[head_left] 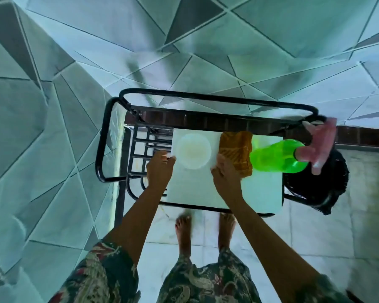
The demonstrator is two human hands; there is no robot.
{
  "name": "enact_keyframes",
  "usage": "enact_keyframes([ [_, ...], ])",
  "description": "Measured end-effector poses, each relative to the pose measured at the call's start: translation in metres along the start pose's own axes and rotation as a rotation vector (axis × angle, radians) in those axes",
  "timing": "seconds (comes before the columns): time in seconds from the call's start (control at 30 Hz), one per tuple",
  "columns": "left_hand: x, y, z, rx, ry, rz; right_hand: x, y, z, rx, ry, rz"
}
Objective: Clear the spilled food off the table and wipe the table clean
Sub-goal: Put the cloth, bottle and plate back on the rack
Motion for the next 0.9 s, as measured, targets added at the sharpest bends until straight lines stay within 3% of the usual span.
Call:
enact_keyframes([
  [0.2, -0.011, 0.028, 0.052, -0.150, 0.041, -0.102, 0.036, 0.026, 0.067, -0.009, 0.269, 0.148],
  [0.4, 0.001, 0.030, 0.047, -0.154, 0.109, -0.012, 0.038, 0.029, 0.058, 0.030, 0.250, 0.243],
  [0.6, 0.040, 0.004, -0.023, -0.207, 0.211, 0.044, -0.014, 0.002, -0.025, 0.105, 0.146, 0.281],
  [0.77, 0.098, -0.004, -0.129, -0.272, 0.346, 0.141, -0.056, -0.029, -0.153, 0.182, 0.045, 0.627],
  [0.9, 0.135, 0.017, -0.218, -0.372, 0.467, 0.209, -0.065, -0.059, -0.259, 0.297, -0.011, 0.739],
])
Point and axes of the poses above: each hand's wrist, its own z-axis towards the middle knuckle, its own y-axis out of the palm, x = y × z, the point moved 9 cm from there along z, towards the middle knuckle, and after that the axes turned 15 degrees about -x, right-handed, at the moved point
